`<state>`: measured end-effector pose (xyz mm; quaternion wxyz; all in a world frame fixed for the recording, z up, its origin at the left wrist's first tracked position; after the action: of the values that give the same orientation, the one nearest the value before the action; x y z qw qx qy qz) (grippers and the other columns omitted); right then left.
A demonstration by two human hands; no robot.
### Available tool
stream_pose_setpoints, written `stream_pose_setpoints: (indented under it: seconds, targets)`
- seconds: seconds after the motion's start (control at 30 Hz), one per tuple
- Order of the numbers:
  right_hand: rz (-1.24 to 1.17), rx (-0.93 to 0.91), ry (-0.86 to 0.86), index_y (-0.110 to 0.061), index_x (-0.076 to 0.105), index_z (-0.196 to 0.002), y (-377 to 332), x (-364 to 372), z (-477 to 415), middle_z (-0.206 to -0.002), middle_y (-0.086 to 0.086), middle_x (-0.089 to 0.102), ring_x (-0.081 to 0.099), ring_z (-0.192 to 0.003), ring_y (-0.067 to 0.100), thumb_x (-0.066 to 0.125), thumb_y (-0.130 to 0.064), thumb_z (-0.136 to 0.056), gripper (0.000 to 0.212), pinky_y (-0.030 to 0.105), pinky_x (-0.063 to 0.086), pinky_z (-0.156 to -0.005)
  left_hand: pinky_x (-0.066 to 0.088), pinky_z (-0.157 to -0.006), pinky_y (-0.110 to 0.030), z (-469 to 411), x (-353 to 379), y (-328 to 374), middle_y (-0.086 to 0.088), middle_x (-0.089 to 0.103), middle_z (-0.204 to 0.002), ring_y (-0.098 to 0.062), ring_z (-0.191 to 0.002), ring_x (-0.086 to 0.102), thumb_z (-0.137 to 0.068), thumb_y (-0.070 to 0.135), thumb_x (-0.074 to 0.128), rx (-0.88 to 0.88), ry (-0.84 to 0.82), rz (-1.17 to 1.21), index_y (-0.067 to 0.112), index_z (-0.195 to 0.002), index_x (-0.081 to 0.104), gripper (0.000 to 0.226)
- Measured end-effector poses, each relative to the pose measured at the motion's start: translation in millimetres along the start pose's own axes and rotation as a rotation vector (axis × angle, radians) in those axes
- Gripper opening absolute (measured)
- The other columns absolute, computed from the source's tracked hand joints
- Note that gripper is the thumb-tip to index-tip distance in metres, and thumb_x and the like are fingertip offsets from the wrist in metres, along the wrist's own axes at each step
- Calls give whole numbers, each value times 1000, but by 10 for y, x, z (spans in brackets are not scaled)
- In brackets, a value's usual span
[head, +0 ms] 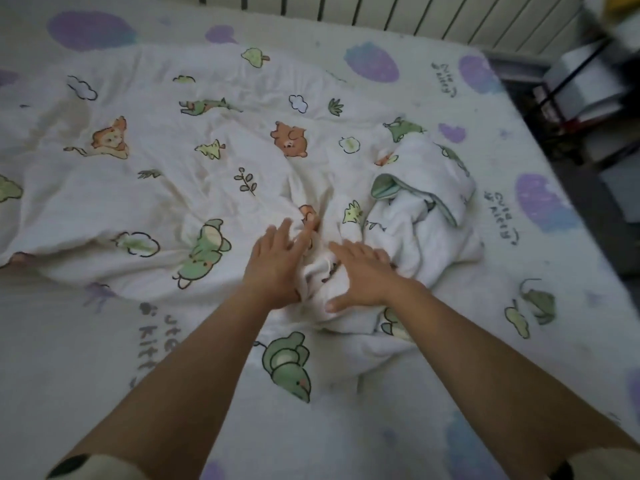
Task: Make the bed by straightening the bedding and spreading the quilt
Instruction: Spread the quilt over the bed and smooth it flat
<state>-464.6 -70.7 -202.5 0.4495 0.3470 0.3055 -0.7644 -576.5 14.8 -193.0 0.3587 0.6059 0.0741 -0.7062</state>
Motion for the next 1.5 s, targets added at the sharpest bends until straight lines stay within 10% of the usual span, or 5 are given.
stream_pose_setpoints:
  seconds: [0.3, 0.73, 1.0, 1.4, 1.5]
  targets:
    - [342, 281, 340, -31, 15, -146, 981, 240, 266, -147, 7, 22, 29, -130, 27, 79, -38, -65, 103, 44, 32, -93, 38, -85, -35, -282, 216, 252, -4, 39, -135, -28, -117, 40, -90, 31, 52, -68, 46, -463, 24, -123, 57, 35]
    - [-742, 646, 650, -10, 57, -103, 1928, 290, -135, -109, 17, 58, 54, -87, 28, 44, -9, -91, 18, 20, 41, -64, 59, -70, -45, -839, 352, -560, -15, 62, -112, -34, -87, 65, -89, 3, 44, -751, 73, 932, 12, -128, 51, 40]
    - [-1164, 191, 1212, -7, 52, -104, 1740, -1726, -462, -108, 10, 60, 53, -95, 15, 44, -16, -80, 27, 19, 43, -83, 47, -97, -32, -1632, -1178, -278, -9, 48, -135, -26, -120, 49, -79, 10, 32, -370, 615, 1123, 16, -132, 48, 55]
    - [-570, 211, 677, -14, 51, -126, 2125, -1348, -920, -119, 7, 54, 55, -111, 25, 66, -18, -83, 45, 24, 40, -83, 20, -115, -38, -1863, -968, 29, 6, 2, -160, -22, -146, 9, -78, 0, 60, -69, 289, 344, 31, -151, 19, 90]
    - [-632, 348, 260, -28, 20, -148, 2289, -391, -852, -150, 1, 33, 32, -138, 25, 77, -75, -47, 125, 44, 34, -109, 40, -101, -35, -1651, -225, 87, -7, 27, -147, -30, -129, 40, -78, 8, 69, -66, 130, 332, 16, -142, 39, 71]
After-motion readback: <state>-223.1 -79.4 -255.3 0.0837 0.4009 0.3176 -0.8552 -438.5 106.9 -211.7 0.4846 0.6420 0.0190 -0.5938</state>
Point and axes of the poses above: each hand's wrist, its own z-axis away from the middle knuckle, its own x-axis out of the palm, y = z × x, the point moved 9 cm from there along -z, towards the middle knuckle
